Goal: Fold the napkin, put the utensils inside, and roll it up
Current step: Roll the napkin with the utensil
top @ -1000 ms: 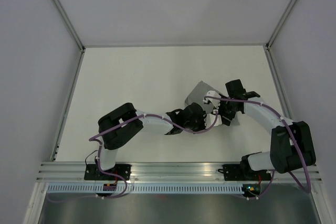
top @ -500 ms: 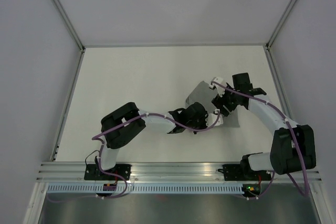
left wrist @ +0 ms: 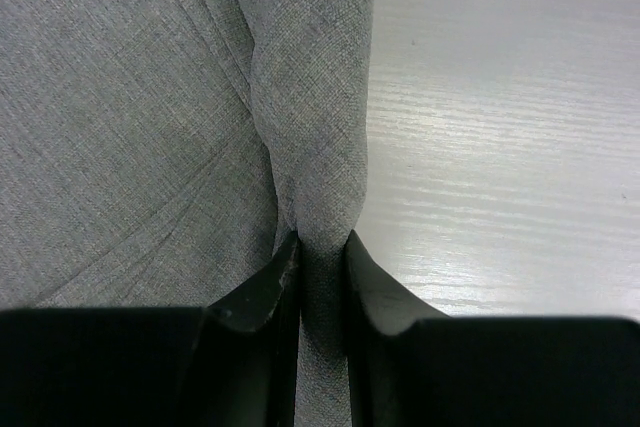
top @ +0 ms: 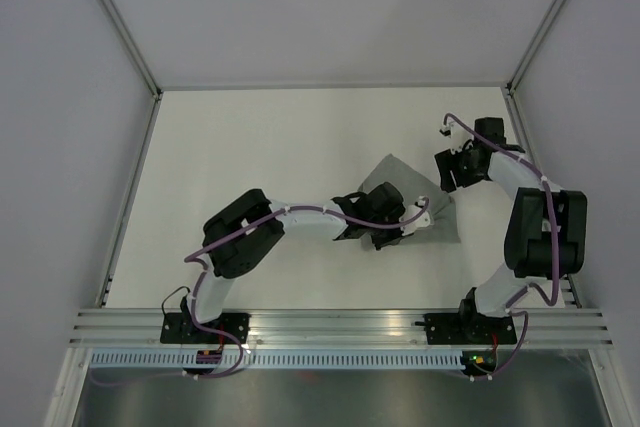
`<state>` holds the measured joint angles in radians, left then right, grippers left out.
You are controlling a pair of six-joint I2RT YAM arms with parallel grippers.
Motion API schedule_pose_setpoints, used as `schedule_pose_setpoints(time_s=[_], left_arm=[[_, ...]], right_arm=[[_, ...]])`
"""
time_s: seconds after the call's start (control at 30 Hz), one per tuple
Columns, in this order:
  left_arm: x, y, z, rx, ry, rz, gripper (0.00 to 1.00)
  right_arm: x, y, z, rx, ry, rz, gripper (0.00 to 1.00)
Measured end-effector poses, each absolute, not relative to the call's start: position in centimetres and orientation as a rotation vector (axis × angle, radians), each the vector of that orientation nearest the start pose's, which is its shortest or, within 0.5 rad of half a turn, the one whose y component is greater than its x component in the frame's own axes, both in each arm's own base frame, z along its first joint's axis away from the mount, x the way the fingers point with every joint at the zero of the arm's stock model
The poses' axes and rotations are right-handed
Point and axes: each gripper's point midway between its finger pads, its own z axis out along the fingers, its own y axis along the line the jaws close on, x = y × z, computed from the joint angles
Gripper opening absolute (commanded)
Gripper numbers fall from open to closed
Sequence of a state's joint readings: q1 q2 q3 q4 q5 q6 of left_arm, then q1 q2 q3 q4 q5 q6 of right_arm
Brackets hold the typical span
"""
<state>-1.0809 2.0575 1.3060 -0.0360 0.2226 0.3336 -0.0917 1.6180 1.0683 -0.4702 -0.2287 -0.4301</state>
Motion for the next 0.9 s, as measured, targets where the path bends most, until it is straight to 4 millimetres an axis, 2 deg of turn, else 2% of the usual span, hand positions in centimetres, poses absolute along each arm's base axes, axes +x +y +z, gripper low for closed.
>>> schedule_pose_setpoints(time_s=[0.2, 0.43, 0.53, 0.77, 0.8, 0.9], left_arm=[[22.0, -46.1, 1.9, 1.656, 1.855, -0.660, 0.02], [22.3, -46.0, 1.8, 1.639, 1.935, -0.738, 0.02], [22.3, -46.0, 1.8, 1.634, 1.965, -0.772, 0.02], [22.6, -45.3, 1.9, 1.605, 2.028, -0.834, 0.02], [22.7, -45.1, 1.9, 1.599, 2.042, -0.843, 0.02], [23.0, -44.5, 1.8, 1.578, 2.083, -0.874, 0.02]], right_arm=[[35.6, -1.1, 1.7, -0.506, 2.673, 0.181, 0.60], [38.1, 0.2, 1.4, -0.533, 2.668, 0.230, 0.46], [39.2, 2.2, 1.4, -0.594, 2.648, 0.232, 0.41], [41.4, 9.2, 1.4, -0.801, 2.572, 0.265, 0.34], [41.7, 10.0, 1.4, -0.819, 2.566, 0.272, 0.30], [42.7, 11.4, 1.4, -0.847, 2.551, 0.288, 0.28]])
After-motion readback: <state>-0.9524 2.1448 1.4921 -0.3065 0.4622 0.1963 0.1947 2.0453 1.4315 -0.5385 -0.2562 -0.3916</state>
